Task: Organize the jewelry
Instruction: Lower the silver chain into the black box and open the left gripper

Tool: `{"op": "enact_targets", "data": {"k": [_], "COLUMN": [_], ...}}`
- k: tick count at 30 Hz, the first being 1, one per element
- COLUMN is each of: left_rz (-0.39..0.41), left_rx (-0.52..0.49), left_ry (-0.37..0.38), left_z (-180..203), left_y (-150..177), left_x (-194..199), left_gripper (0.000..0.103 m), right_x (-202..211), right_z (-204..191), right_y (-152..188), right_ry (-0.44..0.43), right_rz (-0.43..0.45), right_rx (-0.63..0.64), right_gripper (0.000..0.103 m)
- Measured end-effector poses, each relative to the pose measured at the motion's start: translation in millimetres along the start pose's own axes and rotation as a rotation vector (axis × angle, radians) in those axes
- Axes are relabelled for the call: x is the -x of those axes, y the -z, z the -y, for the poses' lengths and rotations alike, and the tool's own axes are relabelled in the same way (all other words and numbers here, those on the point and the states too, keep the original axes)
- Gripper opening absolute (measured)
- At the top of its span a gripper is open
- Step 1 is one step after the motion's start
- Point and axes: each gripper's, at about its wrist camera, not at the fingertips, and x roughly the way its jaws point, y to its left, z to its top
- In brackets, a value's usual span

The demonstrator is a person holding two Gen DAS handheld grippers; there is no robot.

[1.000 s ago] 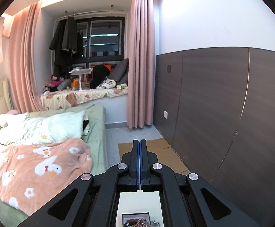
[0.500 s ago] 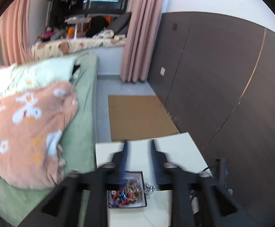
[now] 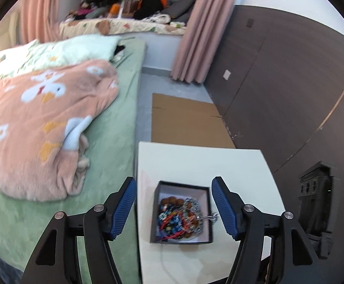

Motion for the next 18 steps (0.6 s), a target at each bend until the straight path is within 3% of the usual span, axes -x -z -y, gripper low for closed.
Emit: {"op": "enact_targets", "data": {"k": [2, 3, 4, 6, 18], "left_rz": [-0.01, -0.014, -0.017, -0.024, -0.141], "left_rx": [0.017, 0.019, 0.018, 0.015, -0.065], "left_ry": [-0.004, -0.005, -0.003, 0.0, 0.08], "left_z": [-6.4, -8.1, -8.6, -7.4, 35.0], "left_y": [2.8, 4.2, 4.5, 6.5, 36.3], "left_x": [-3.4, -4.6, -6.0, -9.6, -60.6], "left_gripper": [0.067, 0.067, 0.067, 0.067, 0.067], "right_x": [-8.8, -14.8, -18.0, -14.0, 21.8], "right_z": [-9.3, -13.2, -14.0, -7.6, 47.5], "right_y": [0.7, 0.5, 1.0, 0.5, -2.3], "right_ry": [-0.005, 0.013, 0.041, 0.082, 0.16], "right_rz": [-0.02, -0.046, -0.055, -0.031, 0.003], "right_rx": [0.022, 0.038, 0.042, 0.021, -0.125], "right_gripper": [0.017, 0.029, 0.05, 0.067, 0.067]}}
